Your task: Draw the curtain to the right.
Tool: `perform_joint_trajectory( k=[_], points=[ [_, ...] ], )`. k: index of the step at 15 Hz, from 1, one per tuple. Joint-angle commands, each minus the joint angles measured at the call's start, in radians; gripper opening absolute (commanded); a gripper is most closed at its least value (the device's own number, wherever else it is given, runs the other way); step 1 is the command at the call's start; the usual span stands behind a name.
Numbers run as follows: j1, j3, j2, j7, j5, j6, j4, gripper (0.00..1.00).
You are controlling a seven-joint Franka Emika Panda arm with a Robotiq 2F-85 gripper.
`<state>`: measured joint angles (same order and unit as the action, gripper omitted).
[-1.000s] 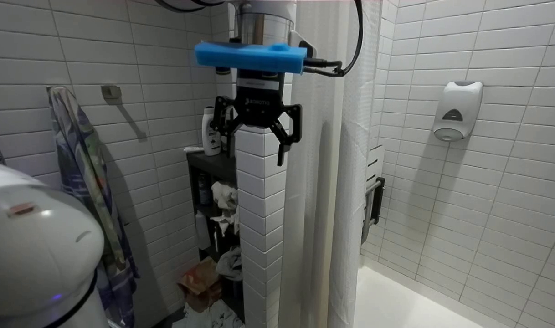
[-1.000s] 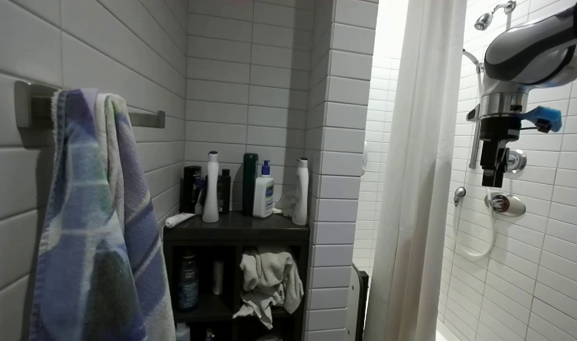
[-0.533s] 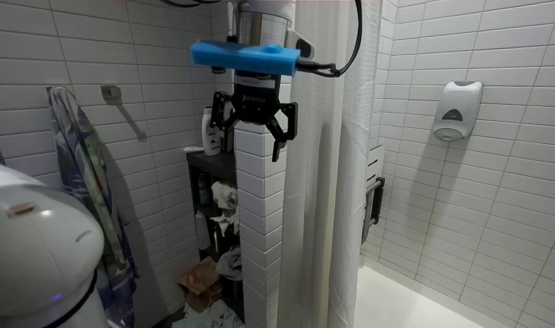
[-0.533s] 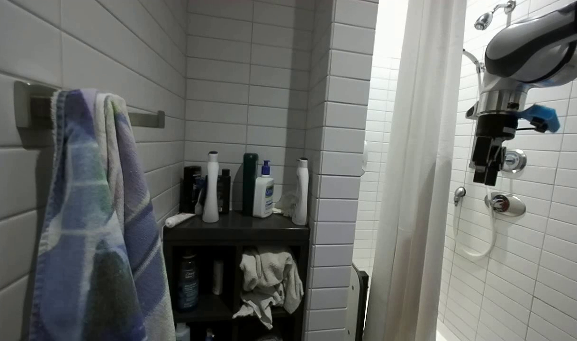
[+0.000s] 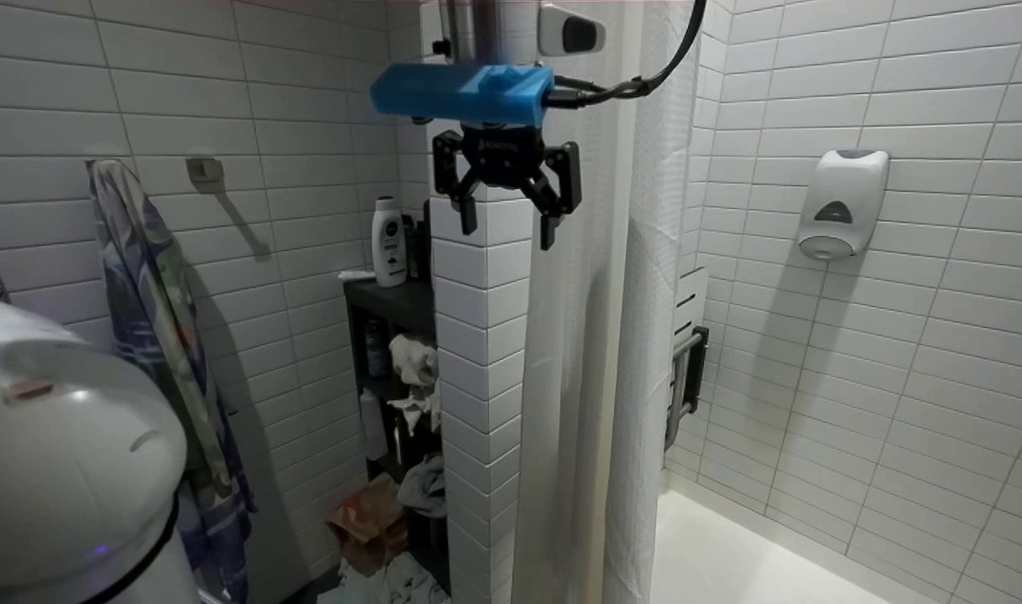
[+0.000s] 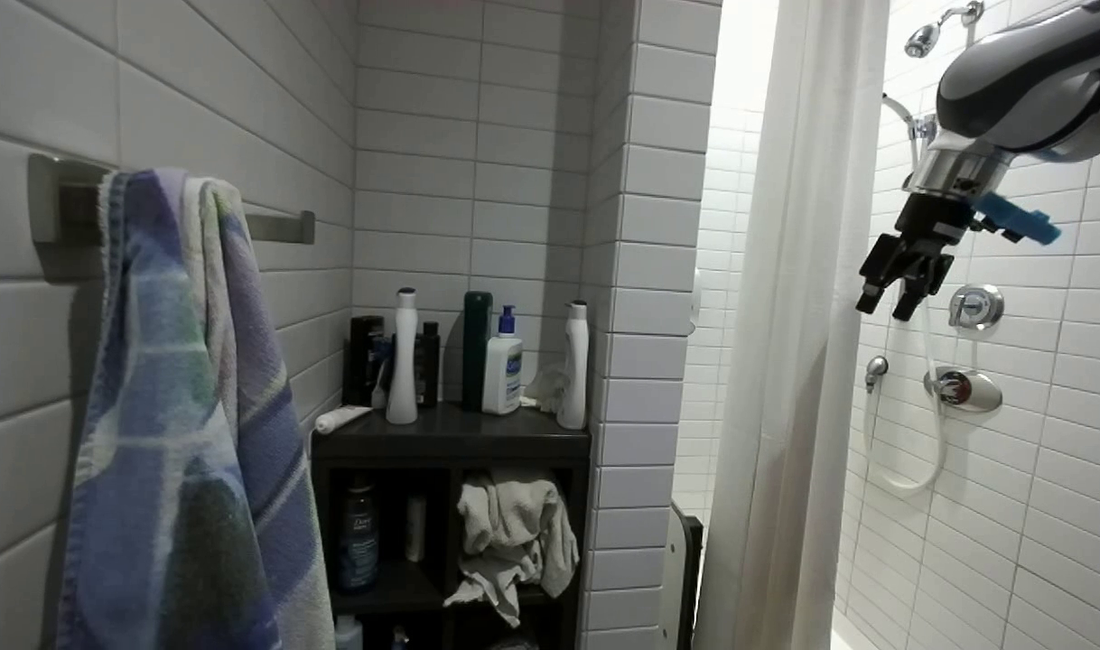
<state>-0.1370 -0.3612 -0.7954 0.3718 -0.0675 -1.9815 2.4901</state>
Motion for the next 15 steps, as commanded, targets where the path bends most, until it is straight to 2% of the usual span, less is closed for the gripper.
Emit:
perform_joint_trajectory(
  k=[1,7,11,15],
  points=[
    [-0.045,-0.013,-0.013,-0.026,-0.001,-0.181,0.016,1.0],
    [-0.038,-0.054,-0.02,-0.004,0.021,-0.491,0.048,1.0],
    [0.015,-0.097,-0.018,0.024,0.057,-0.732,0.093,1.0],
    [0.067,-0.136,-0.012,0.03,0.055,-0.909,0.132,1.0]
  ],
)
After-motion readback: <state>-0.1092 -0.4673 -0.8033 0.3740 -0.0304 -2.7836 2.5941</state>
